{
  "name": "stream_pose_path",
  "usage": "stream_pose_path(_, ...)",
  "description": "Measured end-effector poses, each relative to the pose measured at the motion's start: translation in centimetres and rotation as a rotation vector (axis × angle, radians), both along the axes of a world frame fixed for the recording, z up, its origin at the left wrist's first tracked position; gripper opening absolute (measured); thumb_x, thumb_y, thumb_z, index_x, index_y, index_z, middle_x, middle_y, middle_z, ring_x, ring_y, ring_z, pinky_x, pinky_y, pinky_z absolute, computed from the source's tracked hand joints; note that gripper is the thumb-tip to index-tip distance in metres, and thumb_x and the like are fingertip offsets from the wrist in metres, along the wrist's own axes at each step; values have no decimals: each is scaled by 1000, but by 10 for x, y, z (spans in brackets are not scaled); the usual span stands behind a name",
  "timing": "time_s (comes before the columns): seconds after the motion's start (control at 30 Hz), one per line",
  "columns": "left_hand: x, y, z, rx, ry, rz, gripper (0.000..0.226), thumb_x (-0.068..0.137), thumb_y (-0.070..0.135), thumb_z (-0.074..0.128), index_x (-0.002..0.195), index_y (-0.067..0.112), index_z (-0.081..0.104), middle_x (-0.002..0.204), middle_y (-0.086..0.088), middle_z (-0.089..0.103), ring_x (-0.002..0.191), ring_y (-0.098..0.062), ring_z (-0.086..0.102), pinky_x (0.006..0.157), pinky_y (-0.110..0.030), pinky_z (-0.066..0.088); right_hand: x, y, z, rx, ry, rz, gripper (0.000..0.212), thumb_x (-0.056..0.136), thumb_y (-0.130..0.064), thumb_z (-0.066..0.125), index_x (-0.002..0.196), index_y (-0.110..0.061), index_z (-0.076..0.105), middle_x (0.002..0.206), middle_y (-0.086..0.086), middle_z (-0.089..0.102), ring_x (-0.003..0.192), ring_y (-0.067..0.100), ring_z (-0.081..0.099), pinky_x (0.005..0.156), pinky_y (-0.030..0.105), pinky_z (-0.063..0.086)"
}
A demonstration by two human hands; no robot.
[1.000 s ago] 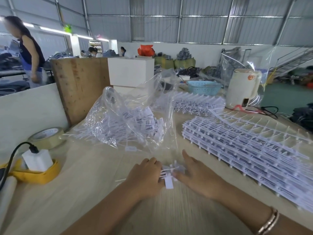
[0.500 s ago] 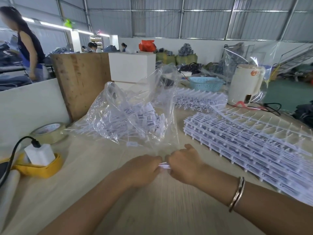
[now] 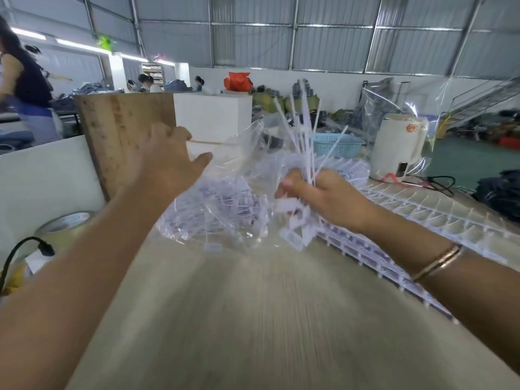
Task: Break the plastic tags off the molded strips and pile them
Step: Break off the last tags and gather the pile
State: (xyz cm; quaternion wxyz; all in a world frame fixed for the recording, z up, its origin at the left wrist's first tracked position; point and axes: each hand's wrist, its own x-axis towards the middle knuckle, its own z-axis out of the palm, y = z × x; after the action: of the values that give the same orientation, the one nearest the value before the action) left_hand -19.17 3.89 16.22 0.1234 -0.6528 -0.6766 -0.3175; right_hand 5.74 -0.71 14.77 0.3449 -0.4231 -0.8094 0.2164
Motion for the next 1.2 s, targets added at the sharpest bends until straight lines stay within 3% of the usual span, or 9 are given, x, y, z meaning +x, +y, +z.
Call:
stream_pose_path(0.23,-29,25,-5,-120,100,79,24,92,17,42,76,6,54,92,-17,61,98,-38,56,73,-34,40,-86,60,32,209,556,205,27,96,-23,48,76,-27,65,80,5,67,73,12,62,61,25,53)
stream_pose_path(0.4,-48,0,-7,187,-253,92,40,99,31,37,97,-2,60,97,-32,59,92,-48,54,79,-48,44,-79,126,-40,268,-1096,-130,38,97,-42,45,119,-13,56,120,9,59,113,30,53,81,35,41)
stream_pose_path(0.47,-48,-6,-5,220,-274,88,45,99,37,34,100,0,59,100,-33,58,94,-47,53,82,-48,43,-74,136,-48,264,-1265,-270,50,93,-48,49,131,-16,47,132,9,50,123,30,45,96,43,37)
stream_pose_path(0.67,-37,-6,4,147,-415,-8,51,97,50,28,81,14,61,90,-18,63,90,-37,57,84,-42,45,-103,122,-41,156,-1181,-230,55,96,-49,36,131,-8,46,137,9,43,122,29,44,99,45,34)
stream_pose_path(0.77,-59,-2,13,160,-519,-7,55,90,57,26,97,21,67,94,-16,65,91,-35,60,91,-42,47,-88,111,-6,-22,-950,-119,57,97,-51,32,91,-4,64,118,14,59,96,25,55,96,40,42)
stream_pose_path(0.87,-83,-5,13,294,-516,16,49,92,51,28,86,21,67,82,-13,60,84,-30,57,84,-38,43,-51,107,25,288,-624,-101,68,82,-76,32,97,-20,66,109,6,60,98,23,56,95,48,42)
stream_pose_path(1.03,-104,0,6,407,-674,-32,37,93,38,34,101,18,63,102,-13,64,90,-23,57,87,-42,46,29,118,2,299,-1059,-287,125,46,-97,42,141,-44,-19,148,-5,-37,143,28,15,96,68,-21)
stream_pose_path(1.13,-95,-8,4,390,-633,-367,39,97,10,33,100,38,62,97,15,64,80,3,59,74,-20,52,43,132,-20,368,-997,-506,141,53,-71,74,130,-43,-41,132,-1,-57,117,34,54,104,69,13)
stream_pose_path(1.2,-91,-16,3,200,-441,-501,42,98,9,36,93,44,60,97,11,62,78,6,55,68,-9,46,45,140,-30,237,-793,-539,142,60,-48,83,134,-40,-37,154,12,-25,86,31,65,86,52,47)
